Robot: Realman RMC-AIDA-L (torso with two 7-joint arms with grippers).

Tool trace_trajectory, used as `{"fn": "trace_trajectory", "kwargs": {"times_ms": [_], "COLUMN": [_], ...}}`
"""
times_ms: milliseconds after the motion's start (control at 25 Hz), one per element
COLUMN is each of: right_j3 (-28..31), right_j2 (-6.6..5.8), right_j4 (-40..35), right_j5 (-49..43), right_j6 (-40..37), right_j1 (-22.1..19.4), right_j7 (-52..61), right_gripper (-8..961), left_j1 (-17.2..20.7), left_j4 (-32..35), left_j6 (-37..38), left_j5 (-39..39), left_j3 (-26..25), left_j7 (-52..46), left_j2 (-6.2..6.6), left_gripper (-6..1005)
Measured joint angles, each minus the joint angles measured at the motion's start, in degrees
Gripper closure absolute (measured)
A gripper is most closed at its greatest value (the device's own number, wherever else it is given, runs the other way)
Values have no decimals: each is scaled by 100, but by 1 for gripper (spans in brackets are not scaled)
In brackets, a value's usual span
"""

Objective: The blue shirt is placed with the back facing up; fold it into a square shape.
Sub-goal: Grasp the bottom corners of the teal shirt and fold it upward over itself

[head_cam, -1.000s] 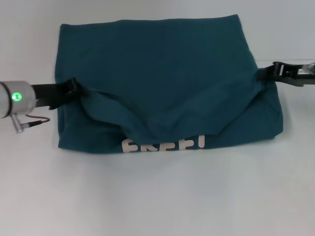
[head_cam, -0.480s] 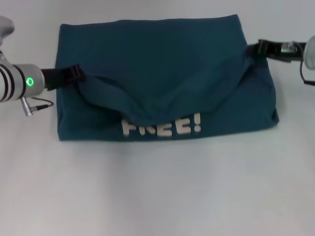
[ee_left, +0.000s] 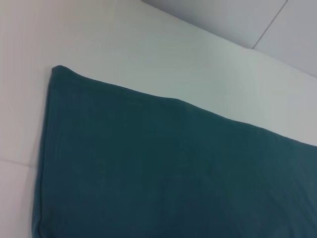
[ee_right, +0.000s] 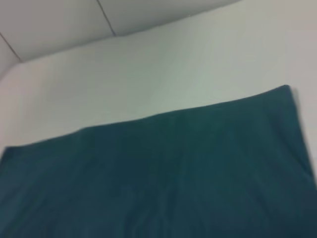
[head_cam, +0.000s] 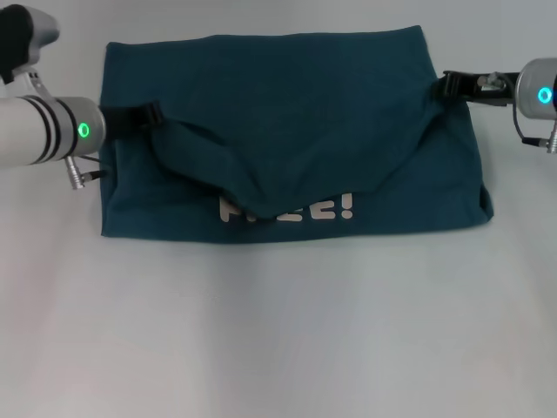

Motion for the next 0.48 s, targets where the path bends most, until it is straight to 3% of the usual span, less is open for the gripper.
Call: {"fn": "trace_trajectory", "kwargs": {"times_ms": [200, 480], "right_j3": [-331, -367], "right_j2": [41, 27], "right_j4": [106, 73], "right_j5": [0, 1], "right_j6": [341, 343], "right_j1": [47, 211], "right_j7": [-2, 31], "right_gripper": [885, 878], "left_j1": [-88, -25], "left_j4": [-206, -45], "left_j6": [-391, -444], "left_j5": [5, -2], "left_j3": [84, 75], "left_j7": [-4, -218], "left_j2": [-37, -71], "left_gripper": [948, 948]}}
